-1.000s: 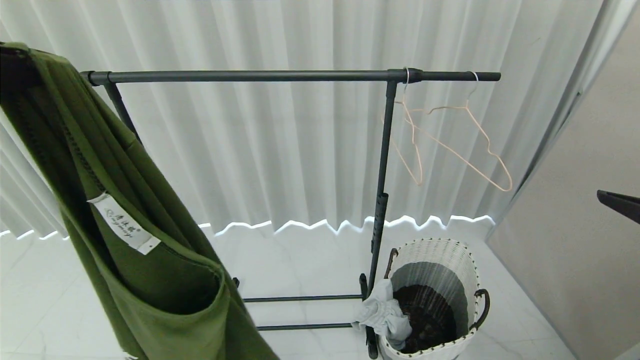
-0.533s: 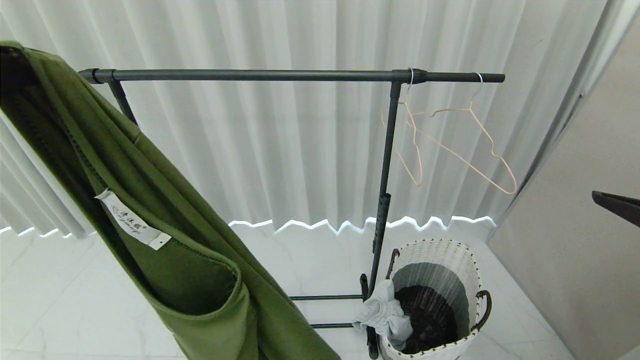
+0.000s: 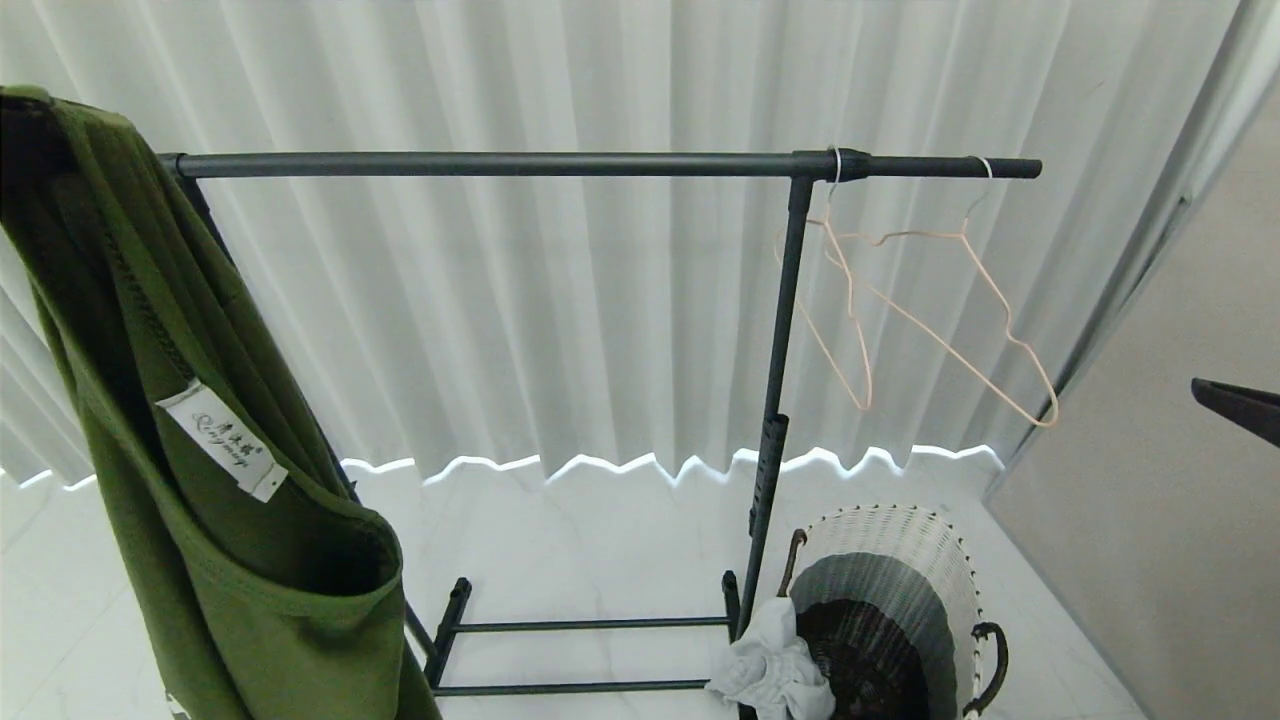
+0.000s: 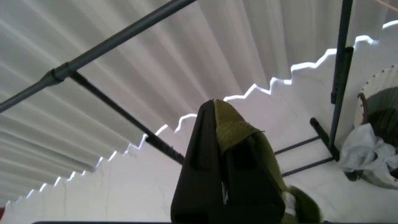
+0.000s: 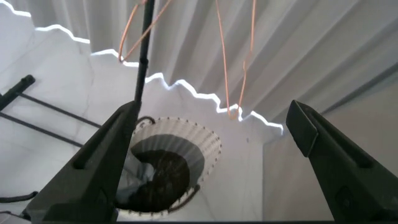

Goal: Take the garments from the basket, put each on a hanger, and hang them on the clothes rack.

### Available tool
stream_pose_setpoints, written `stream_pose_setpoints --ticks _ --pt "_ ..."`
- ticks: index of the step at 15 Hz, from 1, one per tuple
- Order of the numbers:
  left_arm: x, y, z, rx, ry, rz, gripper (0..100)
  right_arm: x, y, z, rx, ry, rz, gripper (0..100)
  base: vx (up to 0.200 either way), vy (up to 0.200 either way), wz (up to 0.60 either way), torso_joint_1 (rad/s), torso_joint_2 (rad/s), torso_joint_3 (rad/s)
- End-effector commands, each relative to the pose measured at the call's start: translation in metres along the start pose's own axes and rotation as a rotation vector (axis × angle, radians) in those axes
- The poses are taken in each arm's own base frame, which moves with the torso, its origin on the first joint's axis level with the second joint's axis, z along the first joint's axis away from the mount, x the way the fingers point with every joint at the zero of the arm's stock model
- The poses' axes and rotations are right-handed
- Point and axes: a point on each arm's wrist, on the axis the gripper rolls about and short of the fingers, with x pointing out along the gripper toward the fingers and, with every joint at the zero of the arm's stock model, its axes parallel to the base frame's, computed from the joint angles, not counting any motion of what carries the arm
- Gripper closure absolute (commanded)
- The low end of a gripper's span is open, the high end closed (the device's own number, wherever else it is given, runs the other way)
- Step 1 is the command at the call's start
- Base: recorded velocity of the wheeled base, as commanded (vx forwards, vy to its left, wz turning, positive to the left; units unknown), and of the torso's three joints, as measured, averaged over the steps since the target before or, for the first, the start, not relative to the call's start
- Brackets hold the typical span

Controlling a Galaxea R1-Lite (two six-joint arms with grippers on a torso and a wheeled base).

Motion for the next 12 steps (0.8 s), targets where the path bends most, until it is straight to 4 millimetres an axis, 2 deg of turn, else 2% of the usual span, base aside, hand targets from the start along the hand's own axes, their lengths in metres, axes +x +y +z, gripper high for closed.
stream_pose_setpoints --ticks 1,7,12 --pt "0.000 0.000 0.000 0.001 0.001 0.000 100 0.000 0.000 -0.001 0.000 0.002 0.003 0 0.200 0.000 0.00 -0.002 0.00 0.002" --pt "-0.002 0.002 -0.001 -0.002 -0.001 0.001 100 0.012 -0.003 -0.003 0.008 0.040 -0.004 0 0.200 0.000 0.00 0.005 0.00 -0.001" --pt "-0.006 0.004 -0.013 0.009 0.006 -0.005 100 0.040 -0.025 -0.010 0.044 0.139 -0.085 0 0.000 0.000 0.00 0.000 0.00 0.000"
